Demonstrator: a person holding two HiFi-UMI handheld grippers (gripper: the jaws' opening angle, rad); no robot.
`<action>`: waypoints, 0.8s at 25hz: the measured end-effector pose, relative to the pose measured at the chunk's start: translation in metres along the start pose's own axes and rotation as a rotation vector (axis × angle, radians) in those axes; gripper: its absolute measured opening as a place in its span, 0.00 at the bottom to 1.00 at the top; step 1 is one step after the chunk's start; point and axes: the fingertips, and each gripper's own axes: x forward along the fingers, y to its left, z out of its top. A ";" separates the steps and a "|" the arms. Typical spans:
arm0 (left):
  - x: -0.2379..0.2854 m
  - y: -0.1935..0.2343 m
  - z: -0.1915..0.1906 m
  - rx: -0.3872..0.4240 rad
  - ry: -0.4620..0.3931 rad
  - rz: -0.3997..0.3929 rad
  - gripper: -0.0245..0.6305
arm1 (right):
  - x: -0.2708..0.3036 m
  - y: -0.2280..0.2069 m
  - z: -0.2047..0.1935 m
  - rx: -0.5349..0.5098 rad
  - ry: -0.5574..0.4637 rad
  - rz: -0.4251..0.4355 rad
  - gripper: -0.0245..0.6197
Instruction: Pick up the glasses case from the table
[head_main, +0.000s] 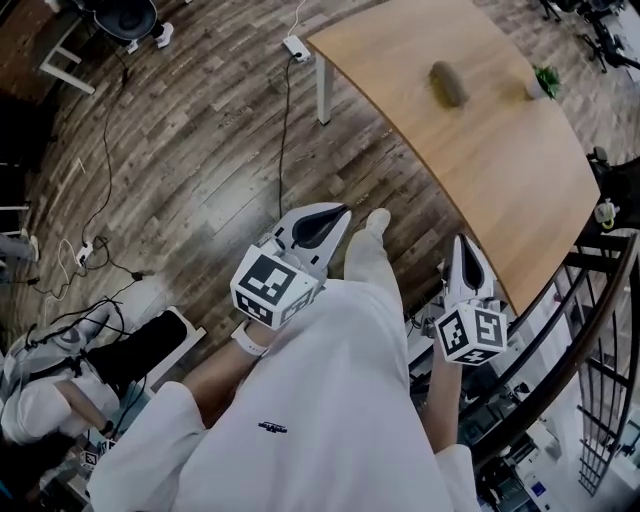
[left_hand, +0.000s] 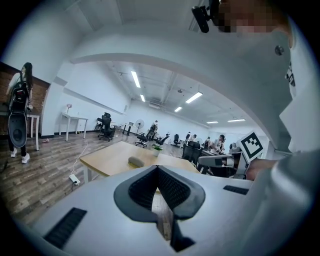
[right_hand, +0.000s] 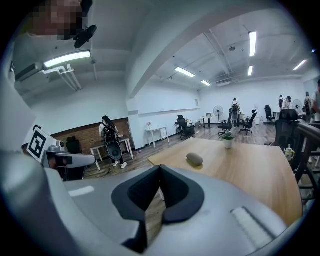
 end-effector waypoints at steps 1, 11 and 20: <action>0.005 0.003 0.003 0.000 -0.002 0.004 0.04 | 0.006 -0.003 0.005 -0.003 -0.003 0.005 0.05; 0.077 0.039 0.035 -0.004 -0.012 0.042 0.04 | 0.084 -0.046 0.041 -0.014 -0.004 0.046 0.06; 0.162 0.066 0.088 0.014 -0.012 0.091 0.04 | 0.161 -0.107 0.089 -0.017 0.000 0.082 0.05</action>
